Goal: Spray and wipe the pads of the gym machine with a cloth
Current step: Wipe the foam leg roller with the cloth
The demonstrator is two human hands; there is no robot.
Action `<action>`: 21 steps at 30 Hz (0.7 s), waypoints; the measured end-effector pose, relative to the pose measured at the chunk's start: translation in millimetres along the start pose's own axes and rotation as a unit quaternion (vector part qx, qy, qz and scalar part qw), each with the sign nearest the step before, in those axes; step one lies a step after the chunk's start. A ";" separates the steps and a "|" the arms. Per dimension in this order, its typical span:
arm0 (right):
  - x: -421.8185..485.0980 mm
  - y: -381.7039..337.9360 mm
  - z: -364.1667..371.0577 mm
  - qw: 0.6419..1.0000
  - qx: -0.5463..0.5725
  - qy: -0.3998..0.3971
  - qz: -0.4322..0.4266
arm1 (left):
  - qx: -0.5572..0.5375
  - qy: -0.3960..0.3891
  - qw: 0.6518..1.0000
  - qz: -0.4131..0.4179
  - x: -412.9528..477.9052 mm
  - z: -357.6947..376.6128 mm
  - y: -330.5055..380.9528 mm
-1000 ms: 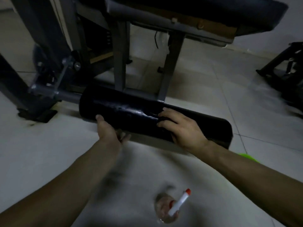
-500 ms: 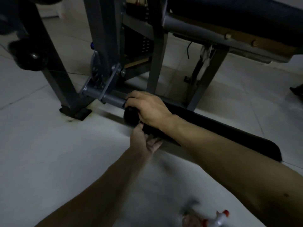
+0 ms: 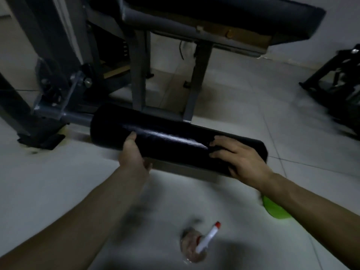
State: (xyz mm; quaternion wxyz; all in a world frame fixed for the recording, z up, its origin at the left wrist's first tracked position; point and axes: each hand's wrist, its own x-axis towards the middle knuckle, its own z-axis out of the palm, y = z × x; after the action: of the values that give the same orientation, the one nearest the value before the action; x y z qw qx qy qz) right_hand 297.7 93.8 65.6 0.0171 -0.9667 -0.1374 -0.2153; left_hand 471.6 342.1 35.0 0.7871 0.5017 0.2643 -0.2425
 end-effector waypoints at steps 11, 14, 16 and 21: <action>-86.3 28.2 -26.3 0.995 -0.036 0.050 0.080 | -0.066 0.001 0.998 0.018 -2.1 10.7 2.8; -42.6 7.8 -5.3 0.998 -0.019 0.052 0.040 | -0.119 -0.021 0.993 0.001 8.8 -9.9 19.8; -5.1 -9.8 11.6 0.998 -0.011 0.059 0.013 | -0.129 -0.039 0.991 -0.011 11.7 -20.3 26.6; 97.5 -56.8 48.4 0.997 0.025 0.059 -0.045 | -0.166 -0.109 0.978 -0.065 20.0 -34.6 35.0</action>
State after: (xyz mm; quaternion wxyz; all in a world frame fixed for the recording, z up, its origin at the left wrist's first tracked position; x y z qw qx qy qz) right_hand 386.9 178.1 61.3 0.0391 -0.9445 -0.1850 -0.2687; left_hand 503.1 384.7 32.7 0.8659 0.3165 0.2454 -0.2997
